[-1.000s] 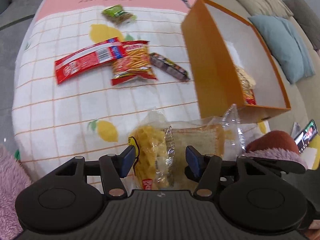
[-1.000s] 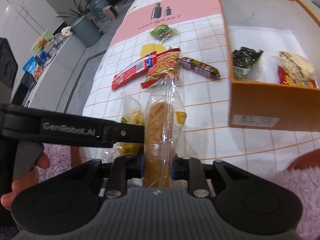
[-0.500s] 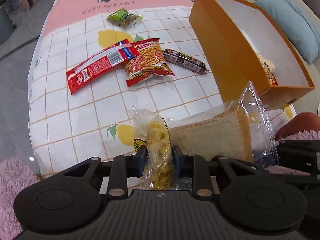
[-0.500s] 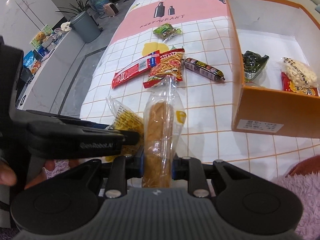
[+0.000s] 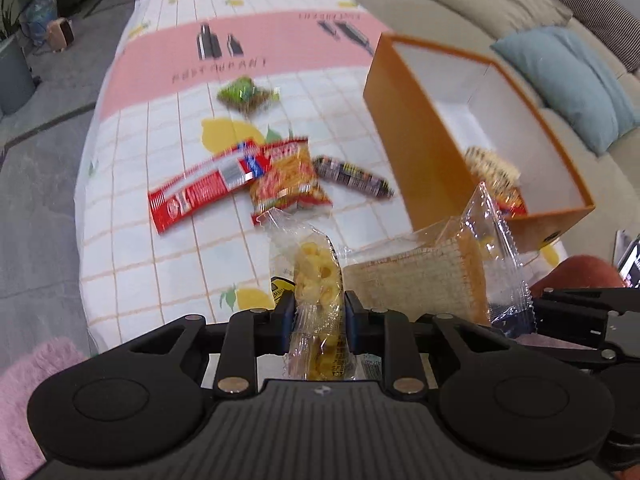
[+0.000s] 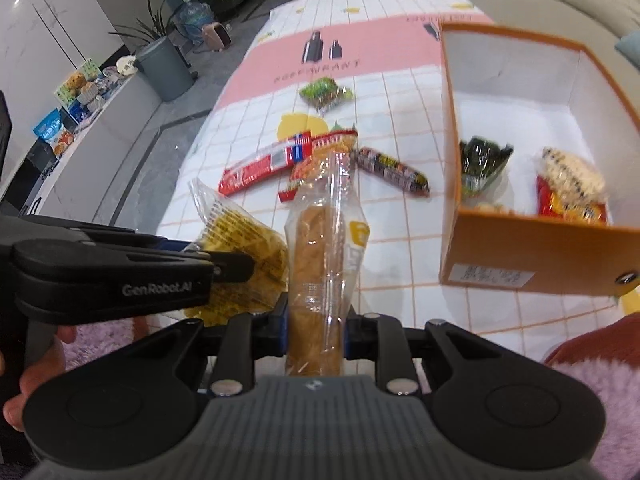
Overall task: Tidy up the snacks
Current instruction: 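Lift the held snacks with both tools and carry them toward the orange box, then lower the held snacks into the orange box and open both tools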
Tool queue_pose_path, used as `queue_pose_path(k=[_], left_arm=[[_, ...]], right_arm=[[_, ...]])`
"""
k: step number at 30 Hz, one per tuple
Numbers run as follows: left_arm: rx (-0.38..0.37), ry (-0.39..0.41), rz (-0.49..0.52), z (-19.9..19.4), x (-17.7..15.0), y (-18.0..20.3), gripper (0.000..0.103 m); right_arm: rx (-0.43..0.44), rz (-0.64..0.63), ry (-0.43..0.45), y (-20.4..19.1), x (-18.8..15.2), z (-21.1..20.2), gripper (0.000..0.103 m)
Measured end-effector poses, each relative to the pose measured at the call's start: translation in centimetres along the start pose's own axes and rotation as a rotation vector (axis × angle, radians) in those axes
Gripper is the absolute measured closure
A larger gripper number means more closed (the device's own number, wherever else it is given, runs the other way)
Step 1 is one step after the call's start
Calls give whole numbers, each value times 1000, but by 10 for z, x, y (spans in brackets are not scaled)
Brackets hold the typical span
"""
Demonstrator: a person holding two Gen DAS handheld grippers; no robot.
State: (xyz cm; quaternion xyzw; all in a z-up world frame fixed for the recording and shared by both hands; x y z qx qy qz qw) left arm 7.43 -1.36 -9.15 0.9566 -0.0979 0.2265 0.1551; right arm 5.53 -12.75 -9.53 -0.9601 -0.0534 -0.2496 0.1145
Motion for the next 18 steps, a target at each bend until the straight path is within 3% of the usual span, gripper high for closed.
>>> queue_pose_path(k=[11, 18], left_arm=[[-31, 192, 97, -56, 69, 38, 76], [-72, 254, 176, -55, 117, 78, 76]], right_arm=[[7, 21, 193, 20, 51, -68, 83], [-51, 67, 339, 62, 94, -110, 83]])
Point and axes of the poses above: each gripper's, at about its wrist camera, not at the fingertips, and z roughly the way its jaws point, y to its right, x to its top, the point moved 6 cm from there along z, roughly the way its jaws point, and after that the axes turned 7 degrees about -x, right-handed, at the moved point
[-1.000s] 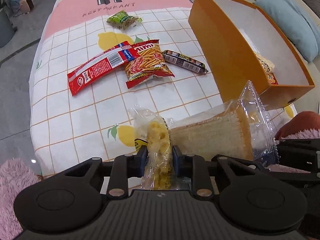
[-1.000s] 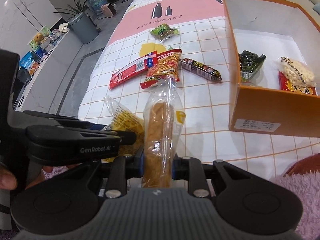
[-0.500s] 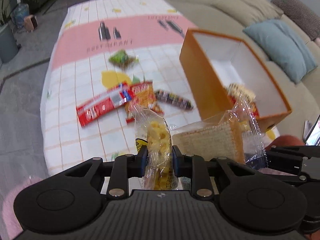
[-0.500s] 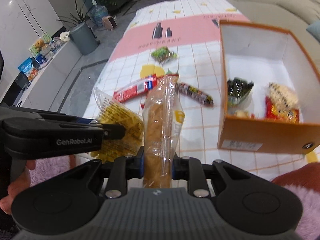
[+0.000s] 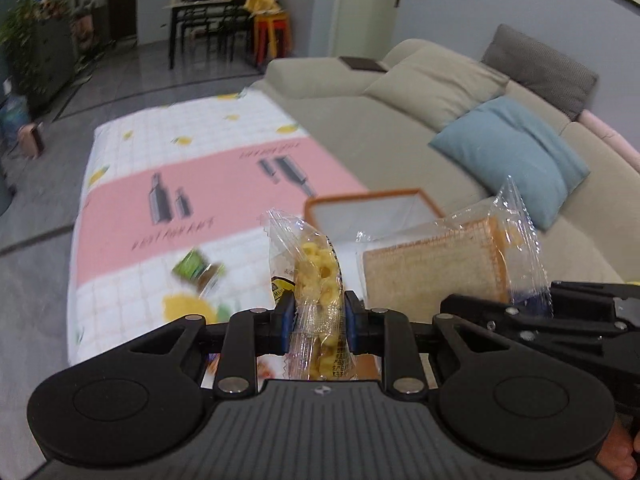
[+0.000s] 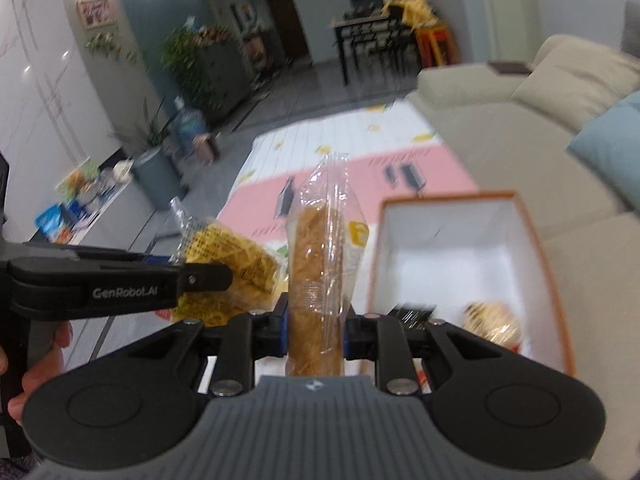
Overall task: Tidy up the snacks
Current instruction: 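Lower the held snacks into the orange box and open both tools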
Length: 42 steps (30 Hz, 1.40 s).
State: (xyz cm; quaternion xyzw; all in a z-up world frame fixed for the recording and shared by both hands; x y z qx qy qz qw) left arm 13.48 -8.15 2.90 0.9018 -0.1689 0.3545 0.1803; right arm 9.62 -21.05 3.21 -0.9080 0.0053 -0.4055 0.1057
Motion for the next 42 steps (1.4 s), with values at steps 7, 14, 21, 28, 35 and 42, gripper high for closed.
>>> queue_pose_path(k=[7, 14, 21, 28, 35, 42], left_arm=[[-57, -16, 75, 53, 31, 32, 76], [-50, -122, 128, 122, 35, 41, 76], [-18, -212, 163, 176, 30, 34, 76], [13, -271, 185, 211, 25, 27, 76], [25, -323, 190, 237, 20, 20, 76], [45, -345, 186, 249, 20, 14, 73]], right_arm=[[-107, 52, 12, 56, 29, 30, 83], [-176, 98, -87, 97, 25, 90, 83], [-181, 140, -160, 121, 17, 134, 83], [-167, 147, -215, 129, 15, 174, 83], [-151, 164, -262, 138, 11, 201, 83], [-205, 94, -261, 140, 16, 213, 80]])
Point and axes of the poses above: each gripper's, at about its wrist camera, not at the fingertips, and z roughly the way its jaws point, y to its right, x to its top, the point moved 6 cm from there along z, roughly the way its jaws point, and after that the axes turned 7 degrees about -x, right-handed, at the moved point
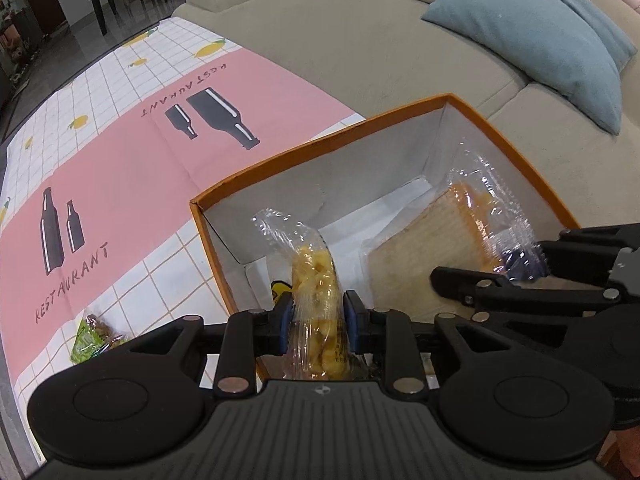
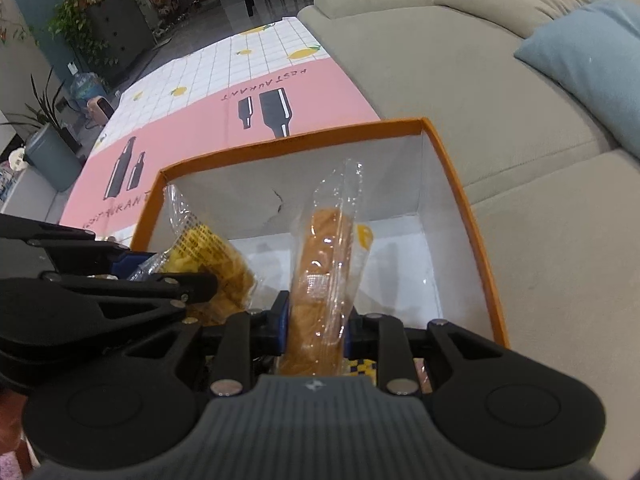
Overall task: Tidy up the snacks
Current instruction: 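Lower the held snacks into the orange box and open both tools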
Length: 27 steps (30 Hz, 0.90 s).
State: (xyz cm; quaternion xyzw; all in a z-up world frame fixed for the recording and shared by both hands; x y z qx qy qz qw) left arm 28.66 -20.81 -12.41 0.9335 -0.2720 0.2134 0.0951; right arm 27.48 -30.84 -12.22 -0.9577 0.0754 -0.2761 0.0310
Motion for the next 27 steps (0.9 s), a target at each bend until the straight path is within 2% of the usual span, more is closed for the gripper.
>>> queue_pose_path(k=[4, 5, 8, 11, 13, 15, 20, 24, 27], left_arm=[[-9, 4, -6, -1, 1, -1, 71], [-15, 8, -6, -3, 1, 0, 67], [-43, 32, -6, -12, 2, 3, 65], [-99, 59, -19, -23, 4, 7, 65], [-146, 76, -24, -30, 5, 11, 65], [-193, 83, -21, -35, 5, 15, 66], [-206, 89, -1, -38, 0, 22, 68], [-131, 44, -9, -33, -10, 17, 68], [-115, 26, -22, -34, -19, 12, 68]], right_arm=[[-65, -73, 15, -1, 4, 2, 72], [-83, -91, 19, 0, 5, 2, 70], [-130, -124, 26, 2, 7, -1, 65], [-162, -135, 39, 8, 9, -9, 59], [-183, -135, 54, 12, 10, -15, 52], [-204, -130, 66, 17, 10, -22, 51], [-210, -109, 92, 28, 3, -43, 51], [-170, -137, 66, 26, -13, -55, 51], [-136, -165, 16, 22, -28, -52, 51]])
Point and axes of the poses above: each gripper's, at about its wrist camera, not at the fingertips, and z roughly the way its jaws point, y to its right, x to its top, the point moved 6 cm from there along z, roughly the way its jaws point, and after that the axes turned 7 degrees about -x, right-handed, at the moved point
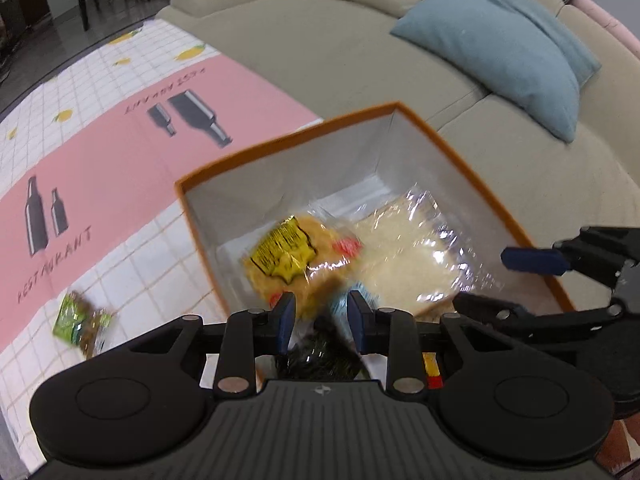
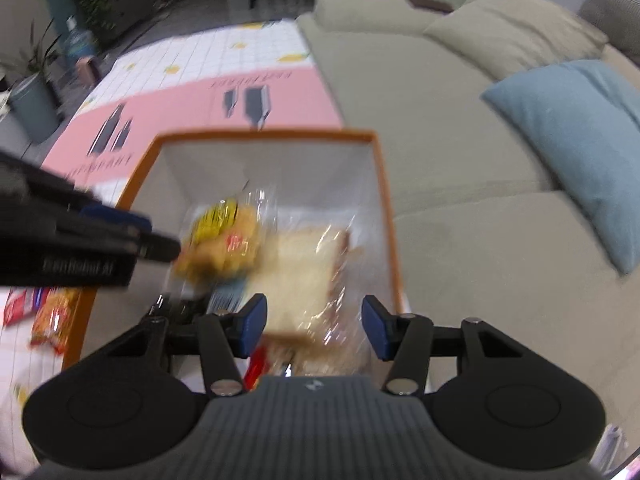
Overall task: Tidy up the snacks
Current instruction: 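Lower the held snacks into the orange box and open both tools, then withdraw both tools from the box toward the red snack bags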
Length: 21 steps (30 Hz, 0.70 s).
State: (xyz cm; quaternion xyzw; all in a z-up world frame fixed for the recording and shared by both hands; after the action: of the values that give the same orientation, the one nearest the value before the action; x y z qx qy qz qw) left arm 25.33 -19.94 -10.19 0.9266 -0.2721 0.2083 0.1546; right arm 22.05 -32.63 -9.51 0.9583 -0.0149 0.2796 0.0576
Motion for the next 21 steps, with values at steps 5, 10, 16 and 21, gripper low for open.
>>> queue_pose_path(k=[5, 10, 16, 21], left_arm=[[26, -9, -15, -10, -11, -5, 68], [38, -5, -24, -20, -15, -6, 68], [59, 6, -31, -32, -21, -7, 68], [73, 23, -39, -47, -28, -10, 68]], right_arm=[[-1, -8, -120, -11, -12, 19, 53], [-22, -18, -158, -20, -10, 34, 62], [-40, 24, -177, -23, -3, 56, 64], [-62, 9, -155, -26, -2, 49, 65]])
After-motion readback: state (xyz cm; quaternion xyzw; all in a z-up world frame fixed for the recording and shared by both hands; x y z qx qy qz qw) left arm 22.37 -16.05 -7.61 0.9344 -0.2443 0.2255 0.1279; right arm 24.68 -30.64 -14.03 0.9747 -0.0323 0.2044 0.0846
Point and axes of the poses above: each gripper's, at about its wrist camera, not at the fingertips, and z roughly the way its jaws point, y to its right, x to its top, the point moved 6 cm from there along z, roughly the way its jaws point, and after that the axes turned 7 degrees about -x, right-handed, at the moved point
